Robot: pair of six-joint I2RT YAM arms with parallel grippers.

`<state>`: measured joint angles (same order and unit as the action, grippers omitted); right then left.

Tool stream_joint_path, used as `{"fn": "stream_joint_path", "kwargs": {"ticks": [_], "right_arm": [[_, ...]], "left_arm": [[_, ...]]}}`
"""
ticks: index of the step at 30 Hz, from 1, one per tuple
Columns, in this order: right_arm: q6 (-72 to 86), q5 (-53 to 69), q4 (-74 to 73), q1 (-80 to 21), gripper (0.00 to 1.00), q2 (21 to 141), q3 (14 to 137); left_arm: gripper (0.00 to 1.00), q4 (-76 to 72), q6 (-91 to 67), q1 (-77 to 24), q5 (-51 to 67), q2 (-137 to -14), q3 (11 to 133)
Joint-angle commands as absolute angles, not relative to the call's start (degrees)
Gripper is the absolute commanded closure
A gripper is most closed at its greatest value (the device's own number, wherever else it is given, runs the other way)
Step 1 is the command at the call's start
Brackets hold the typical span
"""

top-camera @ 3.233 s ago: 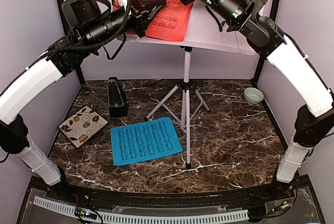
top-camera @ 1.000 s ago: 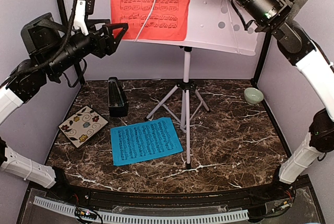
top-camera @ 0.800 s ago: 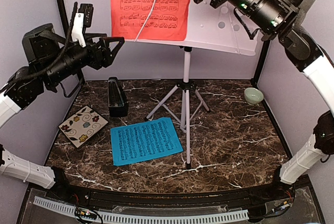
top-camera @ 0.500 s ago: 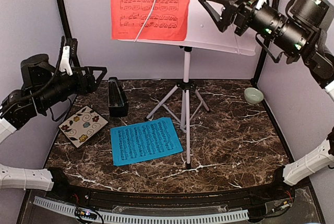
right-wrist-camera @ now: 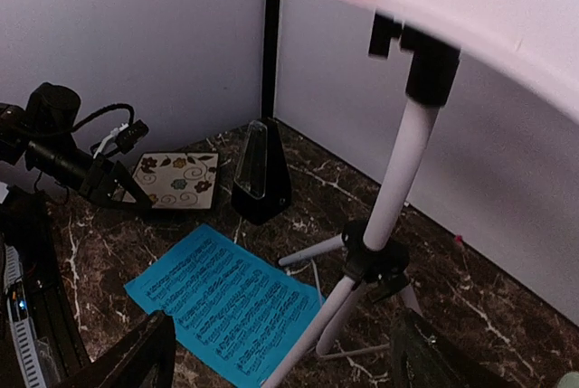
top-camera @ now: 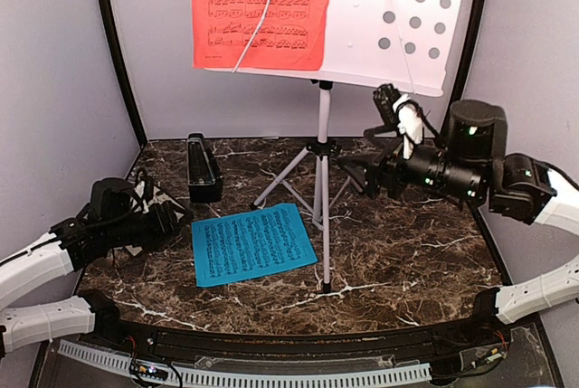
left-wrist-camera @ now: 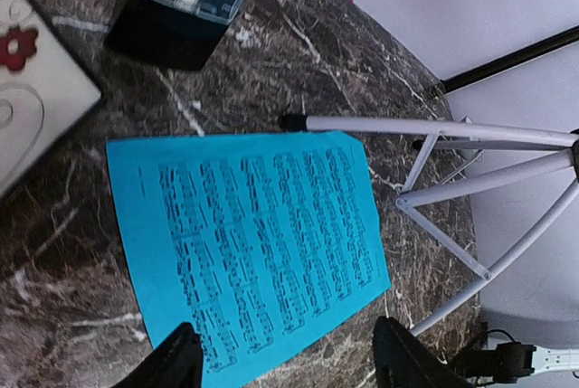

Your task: Set up the instrument practice props

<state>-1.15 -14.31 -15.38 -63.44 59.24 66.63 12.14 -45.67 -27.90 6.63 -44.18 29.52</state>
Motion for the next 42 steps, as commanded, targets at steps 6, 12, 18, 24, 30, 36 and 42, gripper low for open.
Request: {"fn": "stream_joint_path", "kwargs": {"ticks": [6,12,18,24,30,36,42], "right_arm": [[10.4,-8.7,-5.6,-64.1,0.27,61.4,51.1],[10.5,-7.1,-1.0,-64.2,0.28,65.6,49.4],[8.7,-7.5,-0.5,-64.1,0.28,67.7,50.7],[9.2,-7.8,0.4,-64.1,0.28,68.3,49.9],[9.2,-7.8,0.7,-64.1,0.28,69.2,50.2],[8.5,-8.1,0.4,-64.0,0.28,70.2,50.8],[8.3,-8.2,0.3,-63.8,0.28,70.2,50.9]], "left_arm": [[0.42,17.4,-61.0,-27.7,9.9,-29.0,15.7],[0.51,19.6,-64.5,-27.9,12.0,-24.1,9.3],[0.56,16.9,-64.5,-28.2,12.8,-27.7,7.8],[0.61,10.5,-66.3,-30.9,12.4,-33.7,5.6],[0.66,3.9,-70.0,-34.9,10.1,-40.7,3.8],[0.69,-1.6,-72.0,-38.9,9.0,-47.9,3.9],[0.73,-4.4,-72.8,-39.5,8.2,-51.3,4.3]]}}
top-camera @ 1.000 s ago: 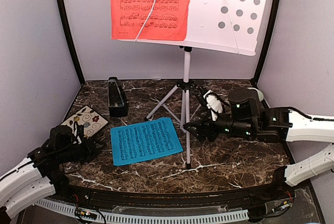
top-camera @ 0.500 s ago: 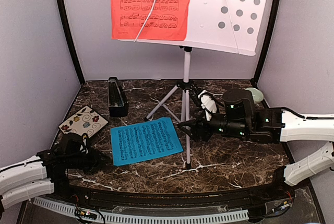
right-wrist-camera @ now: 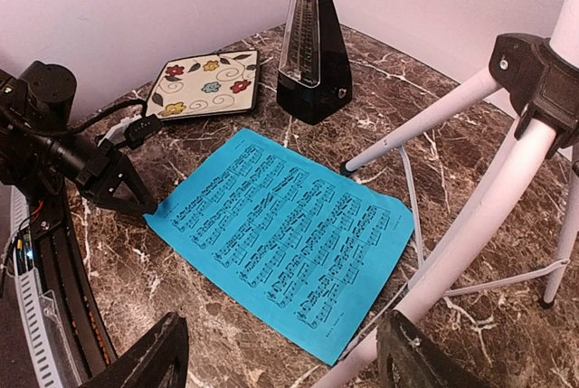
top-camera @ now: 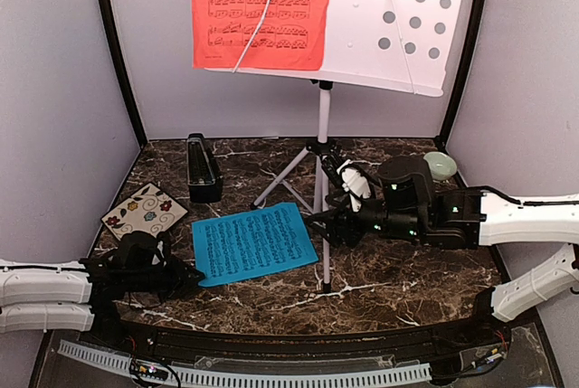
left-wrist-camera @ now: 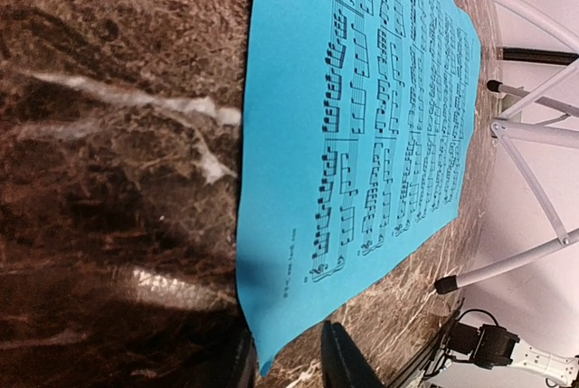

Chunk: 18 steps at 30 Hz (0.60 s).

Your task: Set up the instrument practice props

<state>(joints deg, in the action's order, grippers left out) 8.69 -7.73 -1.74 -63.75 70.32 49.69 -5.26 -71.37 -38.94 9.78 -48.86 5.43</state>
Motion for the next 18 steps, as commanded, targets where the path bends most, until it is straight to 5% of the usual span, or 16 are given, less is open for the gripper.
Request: {"fn": "stream_joint_path", "kwargs": {"ticks": [1,18], "right_arm": [[8.3,-8.1,0.3,-63.7,0.28,70.2,51.0],[8.2,-7.1,0.8,-63.2,0.28,70.9,50.7]], "left_arm": [[0.74,-4.9,-72.9,-39.5,8.0,-51.7,4.3],[0.93,-8.2,-73.2,-39.4,3.4,-55.7,5.5]]}}
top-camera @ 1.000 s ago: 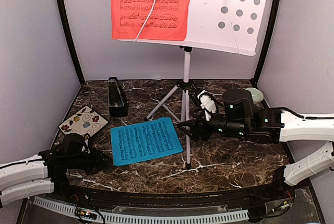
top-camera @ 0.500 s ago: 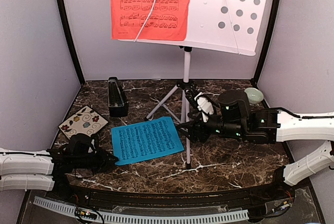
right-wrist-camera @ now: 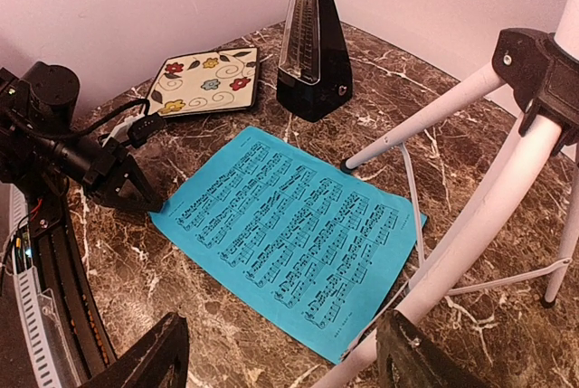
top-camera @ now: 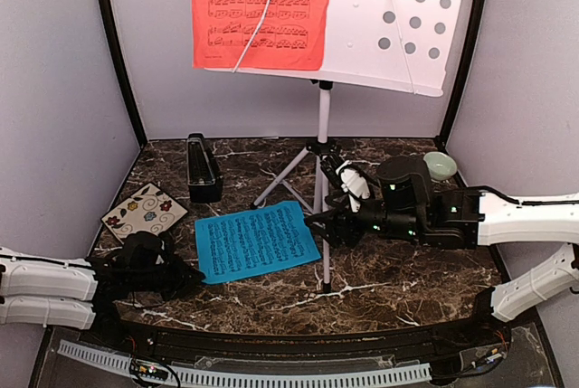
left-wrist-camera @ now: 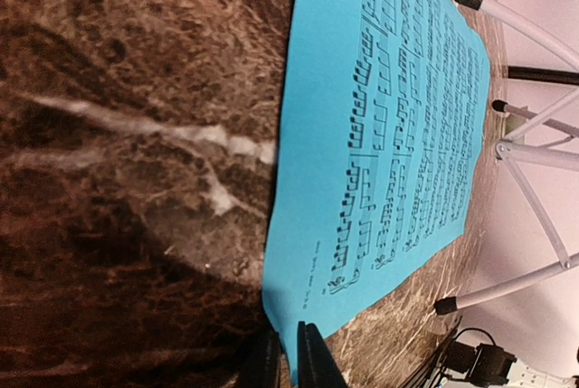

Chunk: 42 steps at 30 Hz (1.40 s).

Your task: Set up the instrument practice props

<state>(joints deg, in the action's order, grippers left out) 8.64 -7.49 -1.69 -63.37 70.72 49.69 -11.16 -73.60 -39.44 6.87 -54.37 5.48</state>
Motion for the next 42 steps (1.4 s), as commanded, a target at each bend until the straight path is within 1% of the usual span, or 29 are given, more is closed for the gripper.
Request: {"fn": "stream_joint_path", "kwargs": {"ticks": [1,2,4,9,11,14,18,22,27,28,30,32,33,35,36,37,40,42], "right_arm": [[8.3,-6.9,0.9,-63.1,0.29,70.9,50.7],[8.3,-6.8,0.9,-63.1,0.28,71.0,50.6],[8.2,-6.5,0.9,-63.0,0.29,71.0,50.7],[8.0,-4.9,1.0,-62.6,0.28,70.9,50.6],[7.8,-3.8,1.3,-62.5,0.28,70.9,50.5],[7.6,-2.5,1.2,-62.4,0.28,71.3,50.6],[7.6,-1.5,1.4,-62.4,0.28,71.7,50.5],[7.9,-1.0,1.6,-62.4,0.28,73.0,50.9],[8.1,0.4,1.9,-62.4,0.28,75.2,51.7],[8.2,0.7,1.9,-62.4,0.28,75.7,52.1],[8.3,1.2,1.8,-62.4,0.28,76.8,52.6],[8.5,1.4,1.3,-62.5,0.28,78.0,53.3],[8.4,1.6,1.0,-62.6,0.28,78.3,53.7],[8.7,1.6,0.9,-62.7,0.29,78.9,53.8],[8.8,1.7,0.8,-62.9,0.29,79.2,53.8],[9.0,1.7,0.8,-63.0,0.29,79.5,53.7],[9.4,1.8,1.0,-63.4,0.3,80.1,53.5],[9.5,1.9,0.8,-63.7,0.31,80.7,53.5]], "left_arm": [[0.96,-7.7,-72.9,-39.4,3.0,-55.8,5.8],[1.0,-7.3,-72.5,-39.4,2.7,-55.8,6.3],[1.0,-5.4,-71.0,-39.4,2.1,-55.0,7.5],[1.0,4.8,-65.6,-39.3,-2.0,-49.7,12.9],[1.0,6.6,-62.8,-39.3,-1.2,-48.1,14.3],[1.0,10.3,-61.2,-39.3,2.4,-47.8,15.9],[1.0,10.1,-62.7,-40.8,10.4,-47.9,13.8],[1.0,13.6,-61.8,-45.8,13.4,-46.8,15.4],[1.0,15.5,-54.5,-51.0,20.3,-48.4,20.1],[0.94,16.0,-52.7,-51.9,22.3,-49.5,21.0],[0.71,18.1,-49.3,-53.3,23.9,-52.1,23.2],[0.58,20.5,-47.1,-54.0,21.7,-52.7,25.2],[0.47,20.6,-46.2,-54.0,20.4,-52.1,26.2],[0.32,19.9,-46.2,-53.6,15.3,-49.5,27.8],[0.27,19.2,-46.3,-52.6,13.5,-48.3,28.3],[0.26,18.4,-46.2,-50.6,12.7,-47.3,28.4],[0.26,16.1,-44.9,-40.8,16.0,-48.0,27.3],[0.26,15.8,-42.3,-36.2,17.2,-50.6,27.9]]}}
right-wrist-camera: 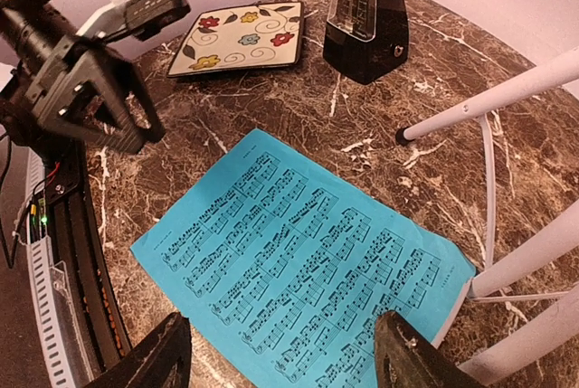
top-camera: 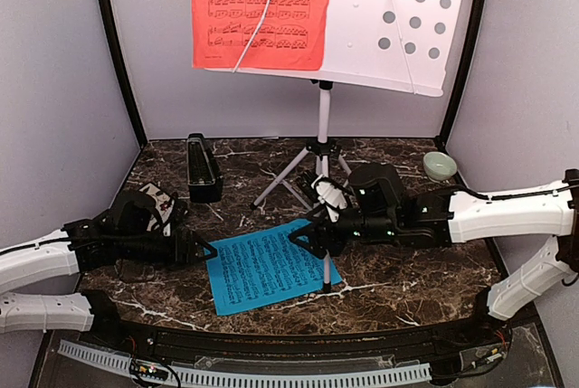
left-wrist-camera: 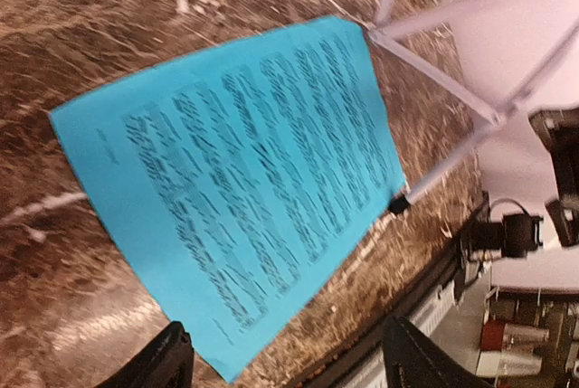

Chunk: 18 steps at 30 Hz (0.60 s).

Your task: Set up the instrument practice props

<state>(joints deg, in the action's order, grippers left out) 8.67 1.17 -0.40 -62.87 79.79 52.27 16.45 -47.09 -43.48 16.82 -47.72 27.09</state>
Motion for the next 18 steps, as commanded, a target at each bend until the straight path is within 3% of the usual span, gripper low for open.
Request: {"fn": "stream_joint_path", "kwargs": {"ticks": [1,9,18], "right_arm": [[9.5,1.9,0.7,-63.9,0.31,81.0,53.6],[10.8,1.3,1.3,-65.4,0.36,84.8,54.5],[9.9,-0.7,0.1,-66.9,0.45,90.0,57.0]], "left_arm": [[0.26,16.0,-40.9,-34.7,17.1,-52.0,28.9],[0.18,9.4,-34.7,-24.5,21.3,-65.6,35.1],[0.18,10.1,-25.3,-24.1,23.8,-77.8,43.4]]}}
